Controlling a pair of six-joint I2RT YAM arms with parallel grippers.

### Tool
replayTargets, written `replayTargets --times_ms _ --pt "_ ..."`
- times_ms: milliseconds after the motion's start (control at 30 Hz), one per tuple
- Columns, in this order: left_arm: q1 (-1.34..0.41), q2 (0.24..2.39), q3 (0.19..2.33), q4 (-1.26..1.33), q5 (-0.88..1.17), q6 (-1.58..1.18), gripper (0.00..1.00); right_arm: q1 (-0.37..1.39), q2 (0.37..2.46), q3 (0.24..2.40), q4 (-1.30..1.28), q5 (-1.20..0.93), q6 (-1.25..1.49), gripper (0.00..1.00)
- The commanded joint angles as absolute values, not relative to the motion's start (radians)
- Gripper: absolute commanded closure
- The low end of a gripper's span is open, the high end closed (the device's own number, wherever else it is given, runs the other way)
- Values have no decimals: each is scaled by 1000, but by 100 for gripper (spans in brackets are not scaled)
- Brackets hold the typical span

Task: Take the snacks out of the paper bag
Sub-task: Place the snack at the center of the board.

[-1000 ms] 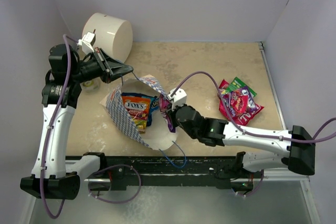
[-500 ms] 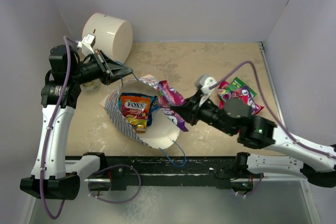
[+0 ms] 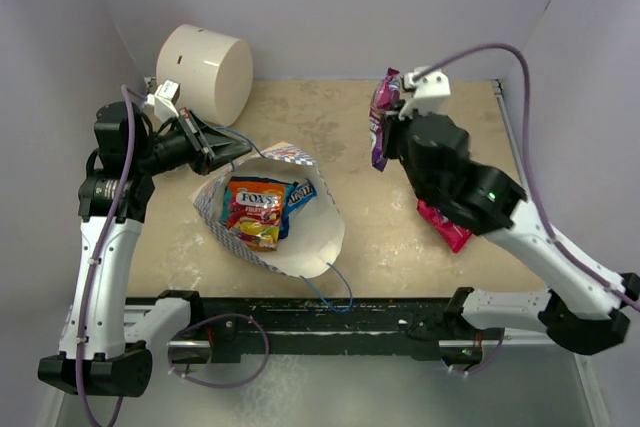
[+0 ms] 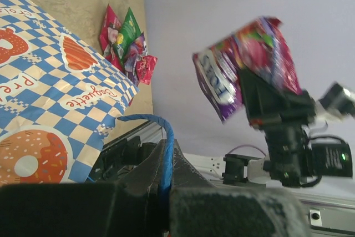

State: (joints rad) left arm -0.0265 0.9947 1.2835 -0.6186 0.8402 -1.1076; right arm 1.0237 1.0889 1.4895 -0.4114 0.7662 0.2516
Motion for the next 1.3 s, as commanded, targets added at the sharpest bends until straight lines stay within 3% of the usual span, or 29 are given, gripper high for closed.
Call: replayTargets --times_ms 0,200,467,833,1133,1267 --pt "-28 977 1284 -594 835 -1130 100 782 1207 1541 -565 705 321 100" --pt "-28 972 1279 -618 836 -1112 100 511 1262 1504 -710 570 482 100" --pt "-28 992 1262 -602 841 -1108 100 286 1374 1447 -979 663 586 100" --pt "-28 1002 1252 -587 862 -1110 100 255 1513 1350 -901 793 475 100" --pt "-29 965 1216 -602 888 -1112 100 252 1603 1270 -743 666 438 100" --pt "-29 950 1206 -611 923 -1080 100 252 1617 1239 -703 638 433 92"
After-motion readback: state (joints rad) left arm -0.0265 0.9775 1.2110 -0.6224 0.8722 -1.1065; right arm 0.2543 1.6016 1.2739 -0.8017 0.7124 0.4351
